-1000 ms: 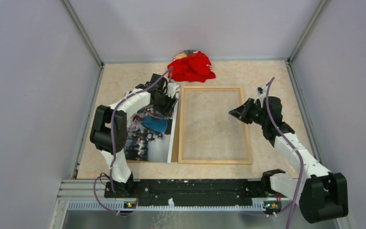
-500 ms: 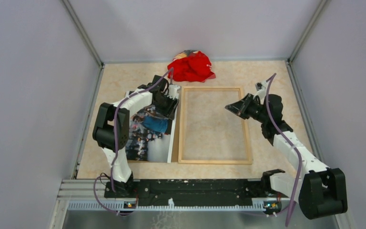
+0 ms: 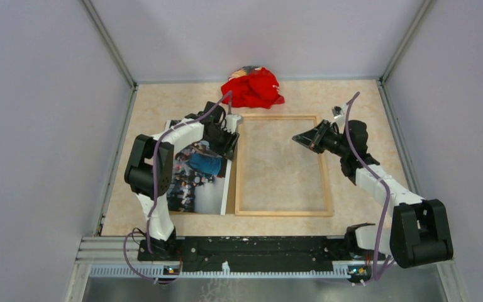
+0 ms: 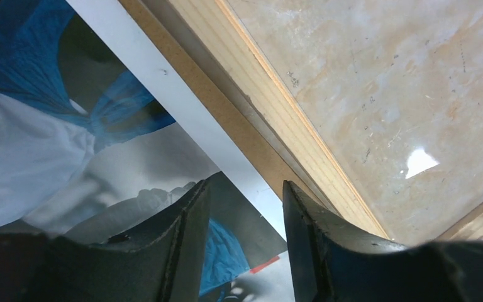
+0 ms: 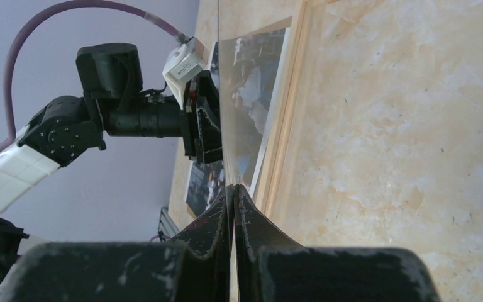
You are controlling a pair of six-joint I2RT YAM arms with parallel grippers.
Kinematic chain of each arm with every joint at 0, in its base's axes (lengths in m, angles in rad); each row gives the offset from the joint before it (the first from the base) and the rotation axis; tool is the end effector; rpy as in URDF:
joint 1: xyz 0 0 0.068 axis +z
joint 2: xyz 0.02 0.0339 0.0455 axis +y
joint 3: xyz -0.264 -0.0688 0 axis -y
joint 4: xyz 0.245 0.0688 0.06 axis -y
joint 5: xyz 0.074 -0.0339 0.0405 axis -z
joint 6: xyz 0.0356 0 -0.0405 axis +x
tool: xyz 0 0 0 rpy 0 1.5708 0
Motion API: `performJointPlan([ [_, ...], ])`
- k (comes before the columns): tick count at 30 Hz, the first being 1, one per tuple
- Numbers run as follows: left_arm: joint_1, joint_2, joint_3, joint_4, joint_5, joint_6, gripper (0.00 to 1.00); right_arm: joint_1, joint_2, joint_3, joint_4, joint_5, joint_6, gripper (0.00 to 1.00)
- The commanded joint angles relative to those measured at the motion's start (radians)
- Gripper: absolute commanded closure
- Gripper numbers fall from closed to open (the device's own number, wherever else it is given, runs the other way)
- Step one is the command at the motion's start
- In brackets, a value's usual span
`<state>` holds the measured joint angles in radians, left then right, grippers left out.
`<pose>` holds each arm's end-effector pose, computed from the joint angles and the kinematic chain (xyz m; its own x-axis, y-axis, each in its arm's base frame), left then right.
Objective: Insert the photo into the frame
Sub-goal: Place the photo frame item in the photo frame.
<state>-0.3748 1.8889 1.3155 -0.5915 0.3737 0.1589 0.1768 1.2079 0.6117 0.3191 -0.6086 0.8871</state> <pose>0.3519 -0.1524 0.1833 -0.7690 0.4608 -0.4429 0.6043 0.7501 -0.2687 0.2543 0.0661 0.2442 -0.7016 0.5208 -0.4863 -0.2243 0.4864 0.8445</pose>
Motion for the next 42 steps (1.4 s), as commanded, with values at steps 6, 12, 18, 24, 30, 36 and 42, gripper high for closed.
performJointPlan([
  [6, -0.012, 0.028, -0.014, 0.035, 0.051, -0.012, 0.56, -0.002, 0.031, 0.045, 0.146, -0.049, 0.096, 1.0],
  [12, -0.013, 0.035, -0.013, 0.035, 0.065, -0.015, 0.61, -0.001, 0.039, 0.033, 0.231, -0.077, 0.169, 1.0],
  [18, -0.014, 0.041, -0.019, 0.039, 0.075, -0.016, 0.65, 0.027, 0.068, 0.022, 0.331, -0.085, 0.249, 1.0],
  [24, -0.014, 0.031, -0.025, 0.036, 0.084, -0.014, 0.68, 0.036, 0.06, 0.03, 0.265, -0.066, 0.2, 1.0],
  [30, -0.014, 0.032, -0.02, 0.035, 0.087, -0.016, 0.69, 0.036, 0.064, 0.027, 0.244, -0.06, 0.179, 1.0],
  [36, -0.014, 0.034, -0.019, 0.036, 0.092, -0.015, 0.71, 0.035, 0.054, 0.002, 0.241, -0.04, 0.182, 1.0],
  [42, -0.015, 0.027, -0.036, 0.055, 0.102, -0.015, 0.77, 0.036, 0.063, -0.03, 0.256, -0.037, 0.186, 1.0],
])
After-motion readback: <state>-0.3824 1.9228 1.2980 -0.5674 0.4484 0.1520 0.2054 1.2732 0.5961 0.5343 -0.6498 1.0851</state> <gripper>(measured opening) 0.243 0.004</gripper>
